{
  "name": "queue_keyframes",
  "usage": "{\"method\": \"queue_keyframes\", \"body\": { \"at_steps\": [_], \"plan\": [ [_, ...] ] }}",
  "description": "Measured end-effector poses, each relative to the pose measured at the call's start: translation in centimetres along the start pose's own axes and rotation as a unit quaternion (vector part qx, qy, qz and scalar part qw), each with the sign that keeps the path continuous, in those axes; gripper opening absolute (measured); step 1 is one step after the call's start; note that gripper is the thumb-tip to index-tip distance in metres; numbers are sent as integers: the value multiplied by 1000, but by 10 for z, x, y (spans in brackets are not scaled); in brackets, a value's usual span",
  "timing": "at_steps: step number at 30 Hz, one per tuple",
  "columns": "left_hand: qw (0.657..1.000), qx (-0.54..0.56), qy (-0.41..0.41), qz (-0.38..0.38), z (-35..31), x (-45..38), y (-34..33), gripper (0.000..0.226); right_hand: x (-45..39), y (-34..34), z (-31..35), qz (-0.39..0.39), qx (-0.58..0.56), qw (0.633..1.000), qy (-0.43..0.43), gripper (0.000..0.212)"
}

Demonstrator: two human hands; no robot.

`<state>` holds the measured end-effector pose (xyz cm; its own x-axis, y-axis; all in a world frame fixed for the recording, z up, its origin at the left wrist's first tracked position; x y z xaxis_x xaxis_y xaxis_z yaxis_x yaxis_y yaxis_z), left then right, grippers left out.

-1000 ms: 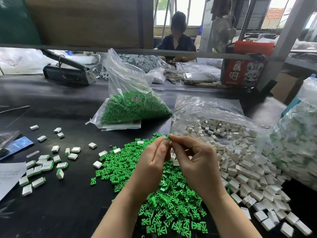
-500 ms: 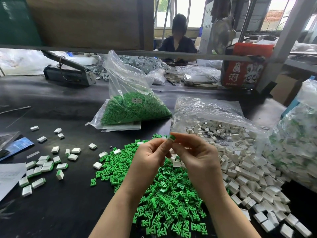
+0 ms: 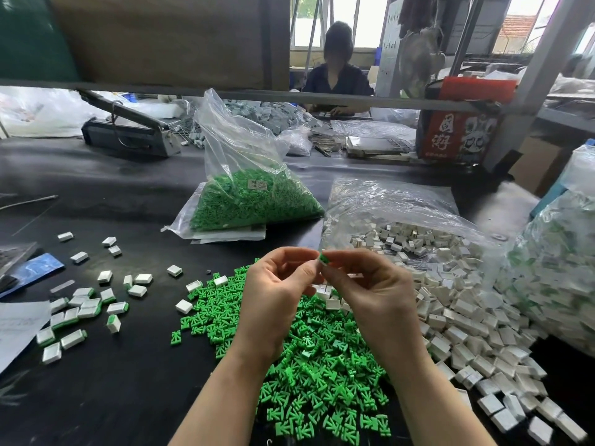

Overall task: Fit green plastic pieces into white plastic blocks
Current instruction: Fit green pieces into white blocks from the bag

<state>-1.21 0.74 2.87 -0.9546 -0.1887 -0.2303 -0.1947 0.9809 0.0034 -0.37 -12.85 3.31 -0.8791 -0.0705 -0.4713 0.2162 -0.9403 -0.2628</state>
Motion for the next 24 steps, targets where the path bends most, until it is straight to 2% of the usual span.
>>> {"method": "queue_keyframes", "body": {
  "at_steps": [4, 7, 12, 19, 24],
  "plan": [
    [1000, 16, 9, -1, 0, 0, 0, 6, 0, -1, 1, 5, 5, 1000, -3, 16],
    [1000, 23, 13, -3, 0, 0, 0, 17, 1, -2, 1, 7, 9, 1000, -3, 15],
    [1000, 22, 11, -7, 1, 0, -1, 19, 1, -1, 0, 3, 12, 1000, -14, 14],
    [999, 17, -21, -25, -2, 1, 0, 19, 1, -3, 4, 14, -34, 999, -40, 19],
    [998, 8, -51, -22, -6, 4, 1, 18, -1, 0, 3, 31, -87, 992, -84, 14]
  ]
}}
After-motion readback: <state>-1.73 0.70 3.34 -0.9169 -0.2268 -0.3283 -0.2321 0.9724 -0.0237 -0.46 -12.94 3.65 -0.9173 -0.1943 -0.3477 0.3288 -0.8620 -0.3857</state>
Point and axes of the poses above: each hand's wrist, its own x-axis away from the middle knuckle, its own y-axis out of the back of the hand, z = x × y, the point moved 2 cm from there along -x, towards the middle knuckle, and after that the axes turned 15 degrees about -x, right-handed, at the moved point
